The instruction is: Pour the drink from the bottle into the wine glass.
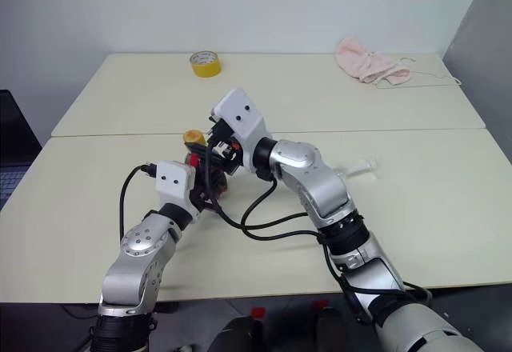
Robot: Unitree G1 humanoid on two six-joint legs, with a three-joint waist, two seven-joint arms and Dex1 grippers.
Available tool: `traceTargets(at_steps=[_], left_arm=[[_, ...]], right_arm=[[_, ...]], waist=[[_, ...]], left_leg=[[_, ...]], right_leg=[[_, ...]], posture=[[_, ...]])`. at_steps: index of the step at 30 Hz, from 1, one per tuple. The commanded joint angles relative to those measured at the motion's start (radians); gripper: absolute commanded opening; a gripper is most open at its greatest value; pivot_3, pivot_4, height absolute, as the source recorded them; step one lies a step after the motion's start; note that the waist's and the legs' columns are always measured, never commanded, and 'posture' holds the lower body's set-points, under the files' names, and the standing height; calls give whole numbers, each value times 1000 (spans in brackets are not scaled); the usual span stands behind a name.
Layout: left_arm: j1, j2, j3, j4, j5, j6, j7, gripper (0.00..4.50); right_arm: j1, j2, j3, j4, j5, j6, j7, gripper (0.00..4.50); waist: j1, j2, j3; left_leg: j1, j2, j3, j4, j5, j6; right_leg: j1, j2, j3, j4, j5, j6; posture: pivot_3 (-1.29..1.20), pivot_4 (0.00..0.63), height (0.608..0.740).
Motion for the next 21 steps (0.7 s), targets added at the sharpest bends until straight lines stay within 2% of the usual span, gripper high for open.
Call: traceTargets(at_steps=[1, 12, 21], left_arm=[[-14, 4, 4, -39, -1, -31, 0, 770], [-18, 2, 0, -35, 1, -31, 0, 770], [-15, 1, -1, -38, 1, -29, 1, 770]], right_arm=[[-20, 12, 1, -52, 12, -10, 15, 3637], [-27, 8, 12, -15, -34, -18, -2, 3637], [-26, -7, -32, 6, -55, -13, -29, 3637]], waist=[[0, 0, 0], [0, 0, 0], [0, 0, 0]], left_leg=[[0, 0, 0, 0, 0, 0], [0, 0, 0, 0, 0, 0], [0, 0, 0, 0, 0, 0]], right_leg=[[0, 0, 0, 0, 0, 0], [0, 0, 0, 0, 0, 0], [0, 0, 0, 0, 0, 0]], posture=[[0, 150, 740], [0, 150, 740], [0, 150, 740]])
